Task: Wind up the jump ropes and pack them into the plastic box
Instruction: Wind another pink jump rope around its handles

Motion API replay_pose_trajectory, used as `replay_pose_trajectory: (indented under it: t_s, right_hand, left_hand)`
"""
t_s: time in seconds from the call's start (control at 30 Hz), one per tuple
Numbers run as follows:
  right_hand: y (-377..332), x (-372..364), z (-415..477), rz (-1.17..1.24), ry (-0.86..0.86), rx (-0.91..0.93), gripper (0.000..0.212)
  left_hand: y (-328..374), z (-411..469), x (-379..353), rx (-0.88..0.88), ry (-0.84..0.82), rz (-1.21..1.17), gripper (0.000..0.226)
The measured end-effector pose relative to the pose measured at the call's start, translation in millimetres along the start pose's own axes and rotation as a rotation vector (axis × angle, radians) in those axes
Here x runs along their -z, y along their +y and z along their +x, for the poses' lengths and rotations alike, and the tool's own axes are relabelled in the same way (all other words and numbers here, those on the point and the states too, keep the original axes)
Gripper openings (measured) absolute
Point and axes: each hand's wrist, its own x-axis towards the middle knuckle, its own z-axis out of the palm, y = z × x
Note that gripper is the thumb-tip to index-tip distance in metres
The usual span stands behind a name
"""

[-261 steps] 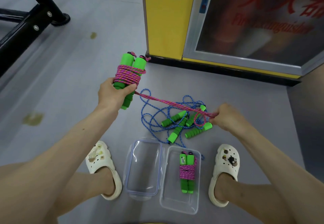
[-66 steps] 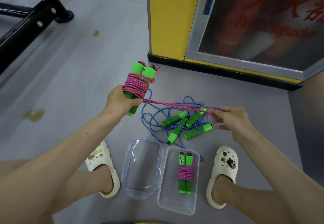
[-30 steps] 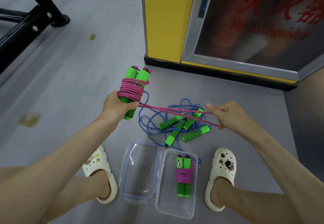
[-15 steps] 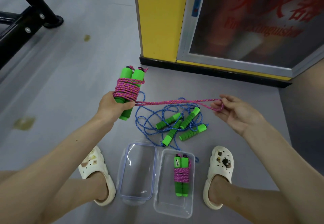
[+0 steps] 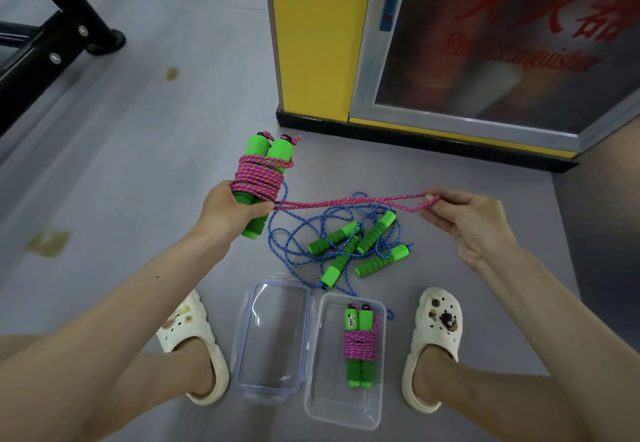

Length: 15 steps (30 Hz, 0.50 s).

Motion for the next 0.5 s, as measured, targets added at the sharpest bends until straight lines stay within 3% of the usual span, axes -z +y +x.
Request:
replay_pose_trajectory:
  t_s: [0.17,0.3,0.5]
  right_hand:
    - [-5.6,-1.4,-3.2,-0.100,0.054,-0.007,0.006]
    - [-10.7,-3.2,-5.4,0.089,-0.010,-0.195,0.009]
    - [-13.7,-4.1,-9.1,0.157,-0.102,-0.391,0.030]
  left_hand:
    - [0.7,-3.0,2.4,0.019,-0.025,-0.007,0.036]
    - [3.2,-6.4,2.6,0.019,-0.045,-0.031,0.027]
    - [6.4,-7.8,0.9,0.023,-0.050,-0.040,0.022]
